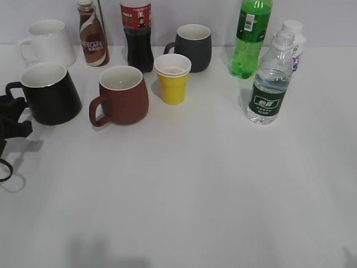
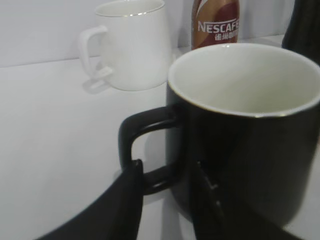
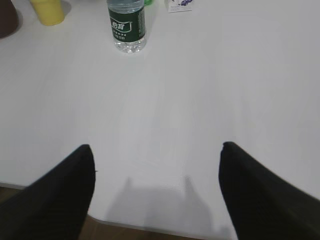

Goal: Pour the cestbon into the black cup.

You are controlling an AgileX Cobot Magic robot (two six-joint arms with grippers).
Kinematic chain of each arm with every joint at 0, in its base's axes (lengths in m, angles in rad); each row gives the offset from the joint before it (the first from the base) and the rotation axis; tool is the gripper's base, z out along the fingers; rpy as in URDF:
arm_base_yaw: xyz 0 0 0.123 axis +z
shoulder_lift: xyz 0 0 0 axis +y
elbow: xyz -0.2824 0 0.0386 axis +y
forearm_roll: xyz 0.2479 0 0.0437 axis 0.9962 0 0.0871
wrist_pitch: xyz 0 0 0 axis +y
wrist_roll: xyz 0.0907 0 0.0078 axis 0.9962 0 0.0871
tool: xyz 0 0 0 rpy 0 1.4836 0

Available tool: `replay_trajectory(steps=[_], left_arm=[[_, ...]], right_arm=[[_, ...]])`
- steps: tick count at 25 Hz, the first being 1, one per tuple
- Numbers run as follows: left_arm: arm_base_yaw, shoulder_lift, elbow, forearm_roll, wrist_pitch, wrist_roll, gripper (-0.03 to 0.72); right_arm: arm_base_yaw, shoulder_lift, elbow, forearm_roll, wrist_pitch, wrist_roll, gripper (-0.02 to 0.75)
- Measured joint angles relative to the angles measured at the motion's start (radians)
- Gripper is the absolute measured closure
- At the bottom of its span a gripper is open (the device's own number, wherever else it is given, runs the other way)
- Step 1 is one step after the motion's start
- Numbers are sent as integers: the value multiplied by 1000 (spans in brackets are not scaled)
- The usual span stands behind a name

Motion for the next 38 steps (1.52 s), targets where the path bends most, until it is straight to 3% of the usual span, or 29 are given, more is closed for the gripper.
replay_trajectory(steps=[7, 21, 22, 25, 27, 29, 33, 38], left_arm=[[0, 71, -27, -71, -49, -3, 444], [0, 148, -177, -64, 18, -6, 447], [0, 158, -193, -54, 19, -8, 459], [2, 171, -212, -30, 20, -11, 606], [2, 171, -213, -15, 20, -11, 635], [2, 162, -213, -8, 23, -11, 643], [2, 121, -209, 3, 54, -26, 652], [2, 50, -207, 3, 66, -41, 652]], right_arm=[[0, 0, 0, 3, 0, 0, 158], [0, 0, 0, 4, 0, 0, 158], [0, 0, 0, 4, 0, 0, 158], [0, 0, 0, 5, -1, 0, 158], [0, 3, -6, 27, -24, -2, 158], [0, 27, -17, 67, -116, -24, 158], [0, 209, -23, 126, -471, -67, 158], [4, 575, -24, 380, -853, -358, 158]])
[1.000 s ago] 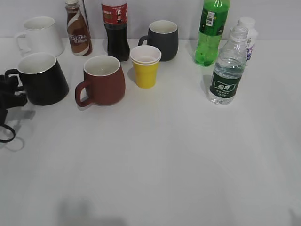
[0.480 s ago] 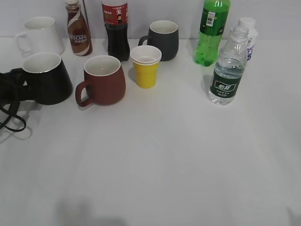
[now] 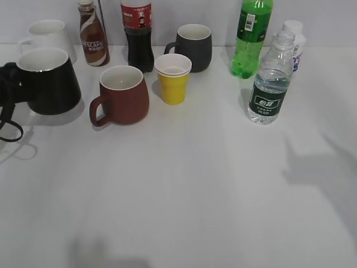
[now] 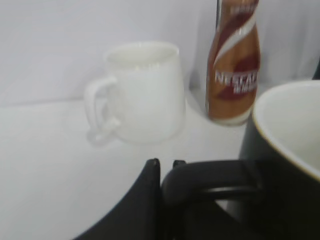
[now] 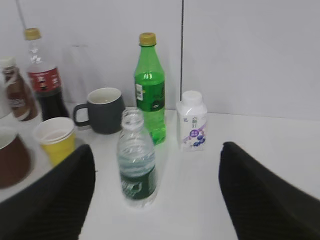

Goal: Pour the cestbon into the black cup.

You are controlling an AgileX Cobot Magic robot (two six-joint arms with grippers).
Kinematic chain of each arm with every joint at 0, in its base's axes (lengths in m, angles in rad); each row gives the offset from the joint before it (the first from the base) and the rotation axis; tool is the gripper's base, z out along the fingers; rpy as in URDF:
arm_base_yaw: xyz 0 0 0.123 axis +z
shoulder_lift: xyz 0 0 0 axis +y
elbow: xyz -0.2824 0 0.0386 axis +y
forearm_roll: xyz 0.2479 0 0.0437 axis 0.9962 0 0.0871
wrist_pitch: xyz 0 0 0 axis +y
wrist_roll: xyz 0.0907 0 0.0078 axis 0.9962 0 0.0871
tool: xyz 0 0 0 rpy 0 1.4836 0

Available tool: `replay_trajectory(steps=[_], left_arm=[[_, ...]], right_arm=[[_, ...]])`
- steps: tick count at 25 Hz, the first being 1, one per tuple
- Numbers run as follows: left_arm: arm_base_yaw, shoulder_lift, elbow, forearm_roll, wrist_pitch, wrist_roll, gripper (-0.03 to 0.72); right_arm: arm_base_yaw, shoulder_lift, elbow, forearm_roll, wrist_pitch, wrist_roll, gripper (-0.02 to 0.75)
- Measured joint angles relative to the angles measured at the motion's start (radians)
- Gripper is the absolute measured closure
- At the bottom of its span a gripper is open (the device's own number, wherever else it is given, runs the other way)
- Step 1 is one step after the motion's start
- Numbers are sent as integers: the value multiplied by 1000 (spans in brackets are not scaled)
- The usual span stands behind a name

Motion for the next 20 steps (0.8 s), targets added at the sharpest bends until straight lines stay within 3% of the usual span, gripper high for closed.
replay_trajectory(steps=[3, 6, 11, 14, 20], left_arm=[[0, -41, 0, 2, 18, -5, 652], [0, -69, 0, 7, 46, -6, 653], [0, -96, 1, 7, 59, -8, 653], [0, -105, 1, 9, 60, -9, 653], [0, -107, 1, 11, 60, -9, 653]], right_arm=[[18, 226, 0, 100, -167, -142, 158], [102, 422, 0, 80, -318, -163, 158], [262, 675, 0, -105, -617, 28, 158], [280, 828, 13, -187, -750, 156, 158], [280, 1041, 46, -204, -978, 353, 158]])
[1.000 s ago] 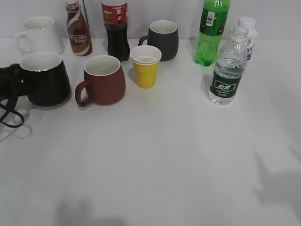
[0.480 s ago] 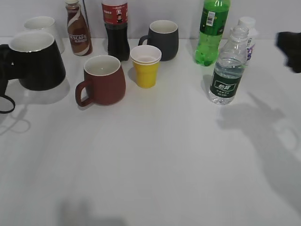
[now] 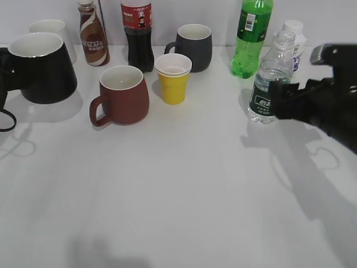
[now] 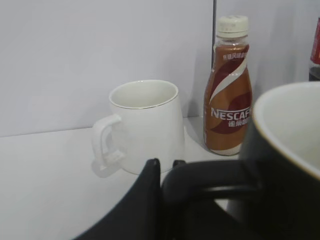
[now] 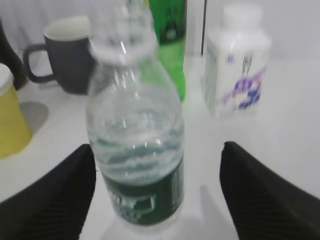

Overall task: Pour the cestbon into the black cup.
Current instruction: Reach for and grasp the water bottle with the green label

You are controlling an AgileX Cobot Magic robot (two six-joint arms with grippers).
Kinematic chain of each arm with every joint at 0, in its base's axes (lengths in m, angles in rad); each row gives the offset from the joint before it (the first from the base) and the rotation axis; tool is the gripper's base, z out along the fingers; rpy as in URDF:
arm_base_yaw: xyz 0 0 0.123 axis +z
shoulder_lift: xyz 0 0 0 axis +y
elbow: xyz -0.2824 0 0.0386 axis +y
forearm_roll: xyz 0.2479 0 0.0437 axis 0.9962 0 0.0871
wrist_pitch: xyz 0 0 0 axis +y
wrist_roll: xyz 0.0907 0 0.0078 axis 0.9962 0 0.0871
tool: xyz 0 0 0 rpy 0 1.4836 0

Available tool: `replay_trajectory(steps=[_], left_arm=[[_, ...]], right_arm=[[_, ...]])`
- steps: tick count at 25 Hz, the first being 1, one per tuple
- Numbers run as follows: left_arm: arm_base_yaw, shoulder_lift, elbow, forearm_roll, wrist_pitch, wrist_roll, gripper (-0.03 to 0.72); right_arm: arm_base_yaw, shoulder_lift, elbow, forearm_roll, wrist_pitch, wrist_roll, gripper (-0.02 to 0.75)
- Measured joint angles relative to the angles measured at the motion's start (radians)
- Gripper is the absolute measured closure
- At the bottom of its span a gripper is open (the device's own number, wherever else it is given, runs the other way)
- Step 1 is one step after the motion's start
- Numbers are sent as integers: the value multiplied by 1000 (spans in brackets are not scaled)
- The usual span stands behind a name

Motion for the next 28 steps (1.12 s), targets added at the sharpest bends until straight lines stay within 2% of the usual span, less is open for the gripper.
replay_trajectory(steps=[5, 9, 13, 21, 25, 28], left_arm=[[0, 0, 0, 1, 0, 0, 653], [0, 0, 0, 2, 0, 0, 653], [0, 0, 0, 2, 0, 0, 654], [0, 0, 0, 23, 0, 0, 654], [0, 0, 0, 81, 0, 0, 654], [-2, -1, 0, 130, 0, -42, 654]], right_arm=[[1, 123, 1, -70, -69, 87, 158], [1, 203, 1, -97, -183, 103, 158], [1, 275, -34, -122, -228, 106, 158], [0, 409, -169, -92, -249, 102, 160], [0, 445, -199, -26, -272, 31, 247], [0, 432, -191, -14, -273, -1, 247]])
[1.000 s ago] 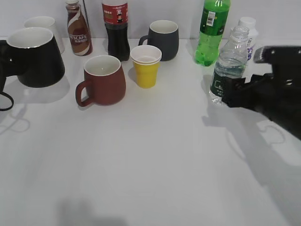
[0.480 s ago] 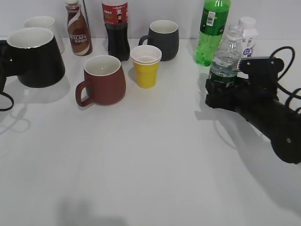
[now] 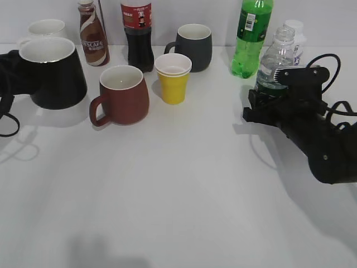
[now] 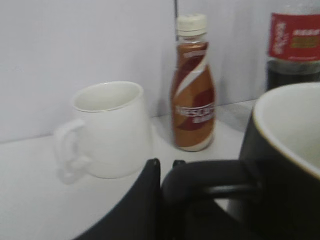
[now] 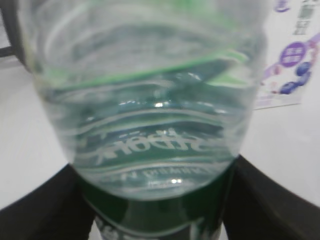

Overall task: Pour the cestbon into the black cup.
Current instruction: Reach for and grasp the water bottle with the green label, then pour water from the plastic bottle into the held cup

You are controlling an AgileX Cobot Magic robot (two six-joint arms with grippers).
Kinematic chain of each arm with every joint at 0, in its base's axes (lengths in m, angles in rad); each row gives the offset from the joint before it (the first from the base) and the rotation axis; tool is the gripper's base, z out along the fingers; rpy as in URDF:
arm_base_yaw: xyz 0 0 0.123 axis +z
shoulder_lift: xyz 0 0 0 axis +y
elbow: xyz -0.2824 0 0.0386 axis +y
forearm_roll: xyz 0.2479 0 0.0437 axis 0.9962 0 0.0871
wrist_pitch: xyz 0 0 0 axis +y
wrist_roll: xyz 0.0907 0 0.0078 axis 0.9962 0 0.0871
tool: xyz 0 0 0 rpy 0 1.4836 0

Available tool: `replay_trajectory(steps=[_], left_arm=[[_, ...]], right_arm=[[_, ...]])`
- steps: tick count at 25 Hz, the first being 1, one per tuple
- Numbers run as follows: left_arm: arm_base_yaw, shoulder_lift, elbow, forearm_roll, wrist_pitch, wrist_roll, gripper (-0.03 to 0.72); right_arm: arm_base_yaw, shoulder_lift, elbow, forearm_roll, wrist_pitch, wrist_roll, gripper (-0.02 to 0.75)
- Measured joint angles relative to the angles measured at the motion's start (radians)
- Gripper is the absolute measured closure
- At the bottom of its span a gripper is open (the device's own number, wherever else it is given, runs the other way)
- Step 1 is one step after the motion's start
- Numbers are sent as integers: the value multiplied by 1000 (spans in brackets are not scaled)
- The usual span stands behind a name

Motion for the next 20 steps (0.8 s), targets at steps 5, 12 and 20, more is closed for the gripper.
replay_trajectory(steps=[5, 12, 20], left_arm=[[-5, -53, 0, 203, 9, -142, 654], [-171, -140, 0, 393, 88, -213, 655], [-445, -141, -30, 350, 268, -213, 655]], right_arm=[[-4, -158, 52, -211, 109, -67, 247], [-2, -437, 53, -441, 338, -307, 247], [0, -505, 52, -490, 399, -612, 247]])
